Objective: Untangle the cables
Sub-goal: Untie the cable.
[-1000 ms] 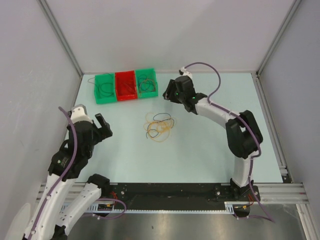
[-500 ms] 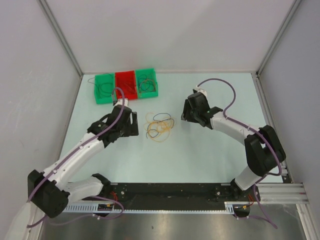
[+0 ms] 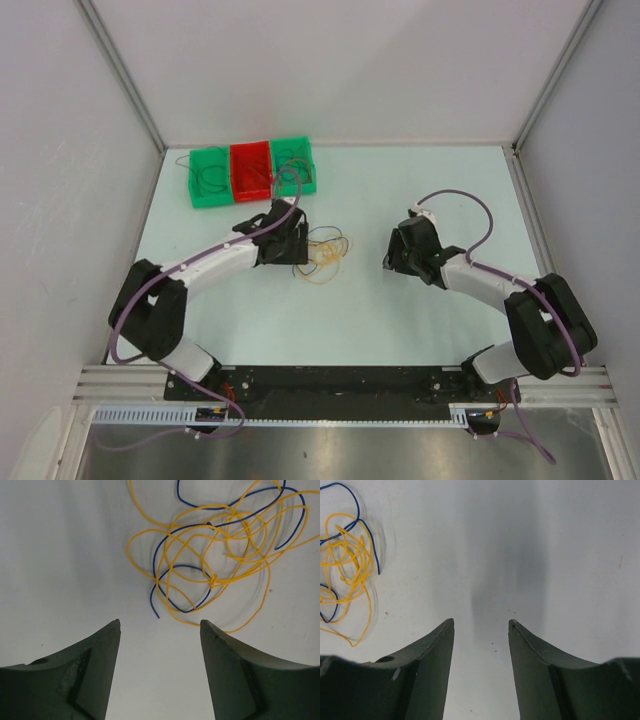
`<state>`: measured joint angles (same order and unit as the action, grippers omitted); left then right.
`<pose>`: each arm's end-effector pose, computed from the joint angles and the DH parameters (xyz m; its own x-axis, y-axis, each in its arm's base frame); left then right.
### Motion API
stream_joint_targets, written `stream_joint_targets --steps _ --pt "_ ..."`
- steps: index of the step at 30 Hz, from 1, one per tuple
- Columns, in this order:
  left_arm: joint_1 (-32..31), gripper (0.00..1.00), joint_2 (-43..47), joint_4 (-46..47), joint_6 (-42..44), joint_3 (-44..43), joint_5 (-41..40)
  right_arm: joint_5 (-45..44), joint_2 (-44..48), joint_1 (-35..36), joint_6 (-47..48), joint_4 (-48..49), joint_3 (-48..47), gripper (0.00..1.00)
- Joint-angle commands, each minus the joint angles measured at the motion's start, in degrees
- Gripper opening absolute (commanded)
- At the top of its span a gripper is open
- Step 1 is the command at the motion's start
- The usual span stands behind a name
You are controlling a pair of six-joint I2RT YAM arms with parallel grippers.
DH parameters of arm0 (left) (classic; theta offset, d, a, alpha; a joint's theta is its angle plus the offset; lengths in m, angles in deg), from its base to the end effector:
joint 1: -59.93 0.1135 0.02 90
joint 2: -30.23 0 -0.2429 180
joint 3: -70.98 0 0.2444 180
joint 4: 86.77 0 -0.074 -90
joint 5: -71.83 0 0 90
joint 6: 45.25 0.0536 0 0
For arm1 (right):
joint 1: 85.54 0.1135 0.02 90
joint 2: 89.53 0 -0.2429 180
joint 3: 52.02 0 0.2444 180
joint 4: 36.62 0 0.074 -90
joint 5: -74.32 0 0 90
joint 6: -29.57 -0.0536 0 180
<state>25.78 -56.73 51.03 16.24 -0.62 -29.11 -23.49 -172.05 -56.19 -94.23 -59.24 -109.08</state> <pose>0.2628 -0.1660 0.1845 -0.8366 0.0012 -0.5478 0.0769 0.9903 -0.1153 0.2598 0.1377 0.1547 -0.7651 0.2021 -0.6114 0.0230 0.9575 0.2876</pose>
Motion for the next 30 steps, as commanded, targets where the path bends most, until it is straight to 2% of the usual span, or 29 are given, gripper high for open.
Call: stream_joint_targets --steps 1,9,18,21,23,24,26,27,30 --pt "-0.2 0.69 -3.0 5.2 -0.5 -4.1 1.3 2.8 1.8 -1.8 0.2 6.0 2.3 0.52" --pt "-0.3 0.57 -9.8 5.7 0.2 -7.1 -1.3 13.2 -3.5 -7.8 -0.5 10.2 2.8 0.49" --pt "-0.3 0.48 -12.6 6.5 0.2 -7.6 -3.6 18.7 -6.3 -10.1 -0.3 12.4 2.8 0.47" --pt "-0.4 0.4 -13.2 7.5 0.4 -7.2 -2.9 19.5 -6.9 -10.4 -0.4 12.9 2.8 0.47" --pt "-0.4 0.31 -13.7 8.1 0.6 -7.1 -2.9 19.9 -7.2 -10.7 -0.4 13.1 2.8 0.47" --pt "-0.5 0.22 -13.9 8.1 0.7 -7.2 -3.2 20.3 -7.3 -10.8 -0.4 13.2 2.8 0.47" --pt "-0.5 0.15 -14.4 8.2 0.7 -7.4 -3.5 20.7 -7.6 -11.0 -0.4 13.3 2.7 0.46" --pt "-0.5 0.07 -14.6 8.1 0.7 -7.5 -3.6 20.9 -7.7 -11.1 -0.3 13.4 2.7 0.47" --pt "-0.5 0.0 -15.1 8.0 0.7 -7.8 -3.5 21.3 -7.9 -11.2 -0.4 13.6 2.7 0.47"
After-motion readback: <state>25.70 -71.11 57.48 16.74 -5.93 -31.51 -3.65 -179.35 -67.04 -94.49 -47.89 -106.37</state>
